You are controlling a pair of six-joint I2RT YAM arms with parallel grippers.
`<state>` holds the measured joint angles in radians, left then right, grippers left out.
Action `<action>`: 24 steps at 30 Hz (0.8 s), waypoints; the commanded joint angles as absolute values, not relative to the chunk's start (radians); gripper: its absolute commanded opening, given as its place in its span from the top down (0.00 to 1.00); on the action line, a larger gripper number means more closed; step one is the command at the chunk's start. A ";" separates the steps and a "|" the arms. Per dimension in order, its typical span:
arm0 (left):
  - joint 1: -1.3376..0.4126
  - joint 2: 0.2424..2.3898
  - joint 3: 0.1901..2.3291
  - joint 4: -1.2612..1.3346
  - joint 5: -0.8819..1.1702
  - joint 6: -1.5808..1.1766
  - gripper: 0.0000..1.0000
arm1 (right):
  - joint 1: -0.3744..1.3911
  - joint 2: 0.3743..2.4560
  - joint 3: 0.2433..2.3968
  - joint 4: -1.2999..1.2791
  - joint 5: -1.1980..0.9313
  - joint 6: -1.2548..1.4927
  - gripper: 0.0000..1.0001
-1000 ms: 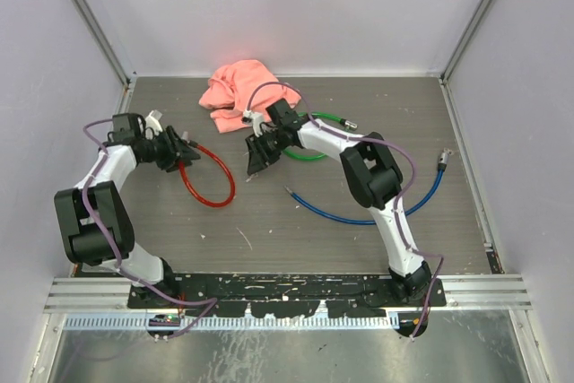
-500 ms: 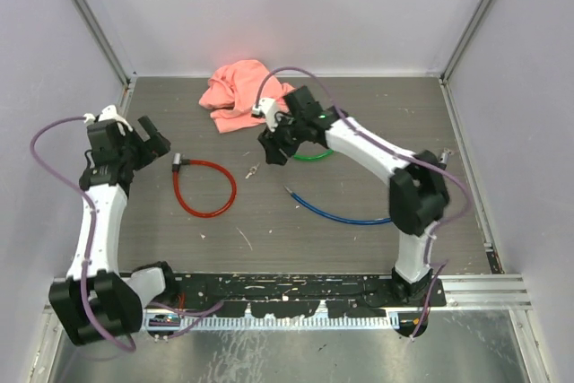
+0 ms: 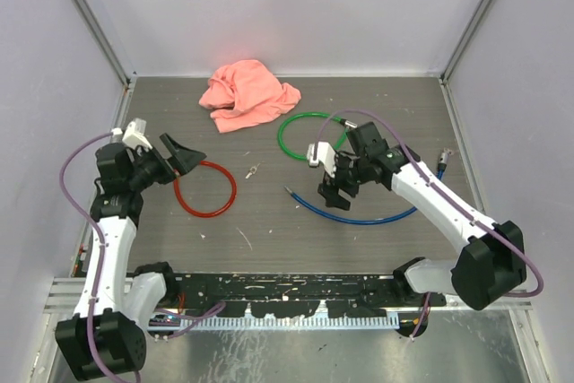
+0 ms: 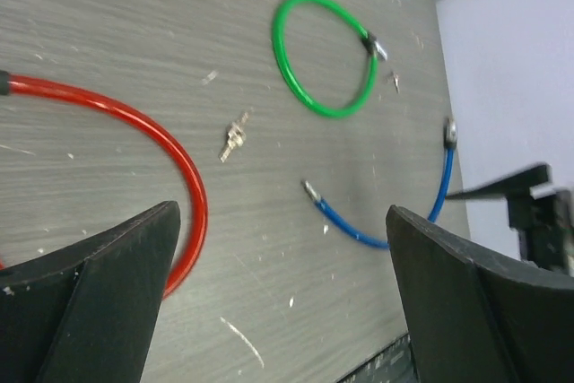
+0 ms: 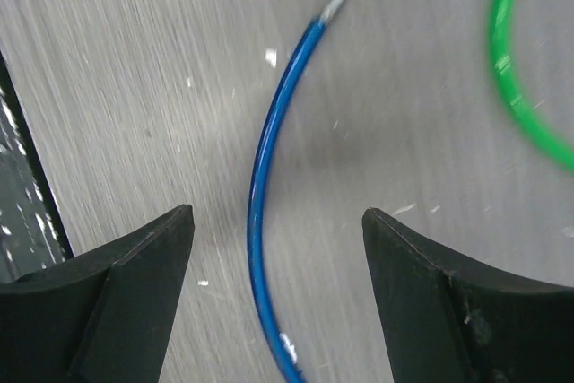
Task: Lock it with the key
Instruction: Place the key at the center of the board, then pick up the lock from the center of the board.
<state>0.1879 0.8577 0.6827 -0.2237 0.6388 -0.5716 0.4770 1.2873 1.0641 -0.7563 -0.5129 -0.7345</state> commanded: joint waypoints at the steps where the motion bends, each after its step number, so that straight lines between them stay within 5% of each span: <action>1: 0.107 0.805 0.711 -0.343 0.681 -0.433 0.00 | 0.448 1.222 0.924 -0.724 -0.400 -0.846 0.18; 24: 0.080 0.740 0.687 -0.342 0.672 -0.437 0.01 | 0.539 1.459 0.796 -0.546 -0.285 -0.775 0.43</action>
<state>0.0826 0.7486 0.6827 -0.3717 0.6537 -0.4515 0.5137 1.4288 0.7921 -0.5774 -0.2985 -0.7975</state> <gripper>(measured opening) 0.992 0.581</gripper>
